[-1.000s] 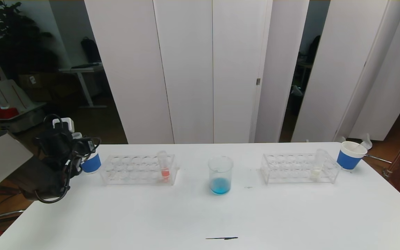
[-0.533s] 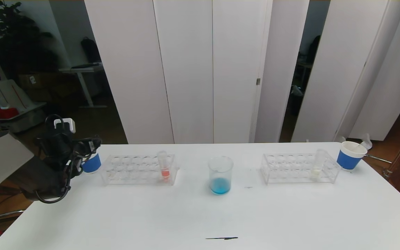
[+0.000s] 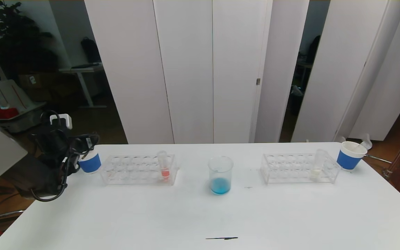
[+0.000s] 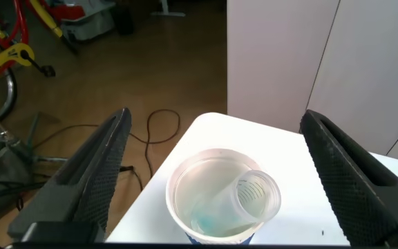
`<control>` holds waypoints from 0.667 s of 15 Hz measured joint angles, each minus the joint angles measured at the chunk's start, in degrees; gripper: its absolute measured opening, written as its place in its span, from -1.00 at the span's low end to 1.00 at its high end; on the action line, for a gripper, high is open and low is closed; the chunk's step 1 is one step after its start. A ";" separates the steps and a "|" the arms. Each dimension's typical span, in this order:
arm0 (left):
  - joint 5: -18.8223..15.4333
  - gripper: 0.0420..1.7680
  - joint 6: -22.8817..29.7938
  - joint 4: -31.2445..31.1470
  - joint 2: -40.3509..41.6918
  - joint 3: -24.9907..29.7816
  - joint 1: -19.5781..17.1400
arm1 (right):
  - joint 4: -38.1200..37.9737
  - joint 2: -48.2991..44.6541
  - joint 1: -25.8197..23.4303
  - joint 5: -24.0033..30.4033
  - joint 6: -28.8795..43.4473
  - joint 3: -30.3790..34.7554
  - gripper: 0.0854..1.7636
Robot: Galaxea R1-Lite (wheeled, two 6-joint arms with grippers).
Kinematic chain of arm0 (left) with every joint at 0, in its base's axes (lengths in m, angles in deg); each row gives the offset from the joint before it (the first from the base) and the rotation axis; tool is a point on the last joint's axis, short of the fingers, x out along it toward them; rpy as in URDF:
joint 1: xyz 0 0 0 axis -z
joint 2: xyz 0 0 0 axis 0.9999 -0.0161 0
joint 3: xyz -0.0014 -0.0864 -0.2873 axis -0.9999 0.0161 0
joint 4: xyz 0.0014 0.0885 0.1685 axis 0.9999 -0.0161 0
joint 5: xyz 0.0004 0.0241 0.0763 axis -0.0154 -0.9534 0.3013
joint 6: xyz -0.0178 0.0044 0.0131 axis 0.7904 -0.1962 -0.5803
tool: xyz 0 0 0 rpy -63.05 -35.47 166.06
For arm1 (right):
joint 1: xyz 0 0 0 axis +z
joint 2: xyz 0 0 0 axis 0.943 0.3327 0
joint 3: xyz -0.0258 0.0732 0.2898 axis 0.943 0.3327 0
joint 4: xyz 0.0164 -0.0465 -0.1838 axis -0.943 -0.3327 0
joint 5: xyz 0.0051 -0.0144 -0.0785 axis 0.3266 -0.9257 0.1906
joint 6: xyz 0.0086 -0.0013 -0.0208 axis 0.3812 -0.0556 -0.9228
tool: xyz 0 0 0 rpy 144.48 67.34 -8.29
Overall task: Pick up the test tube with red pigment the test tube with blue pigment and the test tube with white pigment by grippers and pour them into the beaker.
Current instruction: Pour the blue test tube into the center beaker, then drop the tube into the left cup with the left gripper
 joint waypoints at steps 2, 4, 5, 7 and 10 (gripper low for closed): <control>-0.38 0.98 0.00 -1.57 2.32 0.79 0.22 | -0.06 0.00 0.00 0.00 -0.02 0.00 0.99; -1.29 0.98 0.00 -4.35 6.21 2.17 0.62 | -0.02 0.00 0.00 0.02 0.00 0.00 0.99; -2.00 0.98 0.02 -5.92 8.59 2.95 0.85 | 0.00 0.00 0.00 0.02 -0.02 0.00 0.99; -3.80 0.98 0.17 -10.58 14.19 4.61 1.34 | 0.00 0.00 0.00 0.00 -0.02 0.00 0.99; -6.52 0.98 0.63 -17.88 23.06 6.58 3.24 | 0.00 0.00 0.00 0.00 0.00 0.00 0.99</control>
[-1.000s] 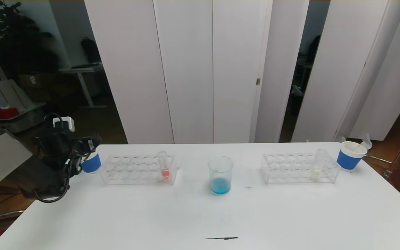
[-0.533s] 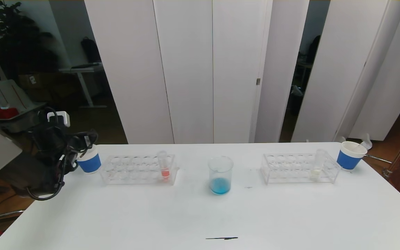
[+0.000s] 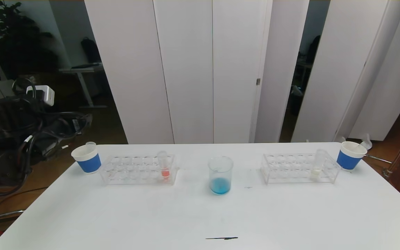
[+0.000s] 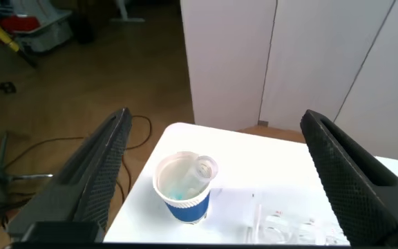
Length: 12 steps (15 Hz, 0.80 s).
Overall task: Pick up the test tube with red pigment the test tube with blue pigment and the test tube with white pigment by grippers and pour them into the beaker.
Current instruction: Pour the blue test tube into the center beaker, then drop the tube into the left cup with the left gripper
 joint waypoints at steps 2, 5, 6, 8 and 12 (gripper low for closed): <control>-0.96 0.98 0.11 -3.17 5.72 1.62 2.38 | 0.00 0.00 0.00 0.02 -0.02 0.00 0.99; -1.22 0.98 0.00 -6.90 14.25 4.72 6.31 | -0.02 0.00 0.00 0.02 0.00 0.00 0.99; -1.22 0.98 -0.27 -8.41 17.65 6.16 7.47 | -0.02 0.00 0.00 0.02 -0.02 0.00 0.99; -1.22 0.98 -0.61 -11.17 24.43 9.05 9.13 | -0.02 0.00 0.00 0.02 -0.02 0.00 0.99; -0.85 0.98 -0.83 -13.24 38.63 18.64 10.17 | -0.02 0.00 0.00 0.00 -0.02 0.00 0.99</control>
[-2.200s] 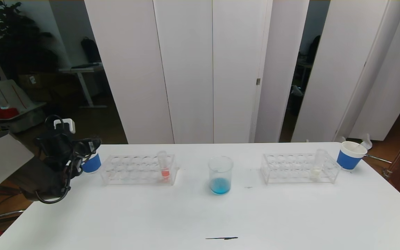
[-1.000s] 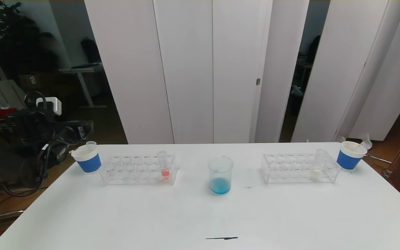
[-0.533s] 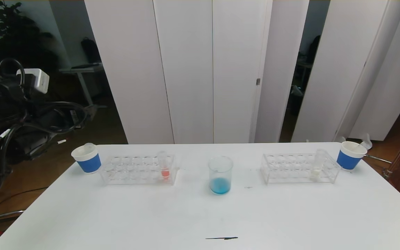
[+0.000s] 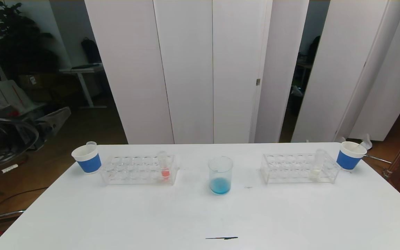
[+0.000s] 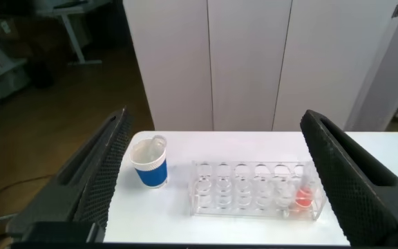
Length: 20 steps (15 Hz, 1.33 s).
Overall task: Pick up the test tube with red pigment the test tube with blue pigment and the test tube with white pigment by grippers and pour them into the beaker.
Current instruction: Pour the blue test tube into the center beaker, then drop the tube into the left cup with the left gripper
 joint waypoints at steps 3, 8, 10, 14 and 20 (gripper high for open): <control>0.40 0.98 -0.05 -3.04 10.36 7.57 -0.06 | -0.01 0.00 0.00 0.00 0.02 0.00 0.99; 0.68 0.98 -0.44 -16.20 28.99 14.60 -0.17 | 0.02 0.00 0.00 0.00 0.00 0.00 0.99; 0.88 0.98 -0.33 -23.10 36.96 16.04 -0.23 | 0.02 0.00 0.00 0.00 -0.02 0.00 0.99; 0.41 0.98 -0.33 -36.27 52.07 17.73 -0.84 | 0.00 0.00 0.00 0.00 0.00 0.00 0.99; -1.08 0.98 -0.17 -35.83 66.45 30.12 -0.71 | 0.02 0.00 0.00 0.02 0.00 0.00 0.99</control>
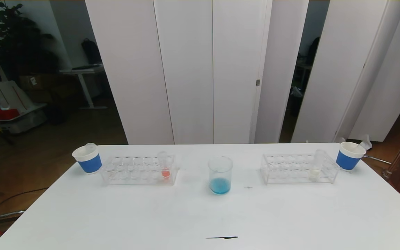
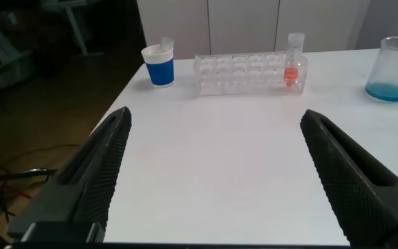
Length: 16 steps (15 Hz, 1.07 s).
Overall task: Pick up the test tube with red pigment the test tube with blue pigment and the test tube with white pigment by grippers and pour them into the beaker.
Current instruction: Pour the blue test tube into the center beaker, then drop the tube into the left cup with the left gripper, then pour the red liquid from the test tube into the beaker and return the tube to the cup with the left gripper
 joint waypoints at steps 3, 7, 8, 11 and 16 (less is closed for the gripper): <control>-3.19 0.98 0.45 5.18 1.95 4.52 0.11 | 0.00 0.00 0.00 -0.02 0.00 0.00 0.99; -5.25 0.98 2.57 -0.35 2.46 5.62 0.11 | 0.02 0.00 0.00 -0.02 0.02 0.00 0.99; -5.28 0.98 2.60 -0.32 2.47 5.68 0.11 | 0.00 0.00 0.00 -0.02 0.00 0.00 0.99; -5.25 0.98 2.73 -0.21 2.52 5.74 0.11 | 0.02 0.00 0.00 -0.02 0.00 0.00 0.99; -5.18 0.98 2.49 -0.65 2.52 5.74 0.11 | 0.00 0.00 0.00 0.00 0.02 0.00 0.99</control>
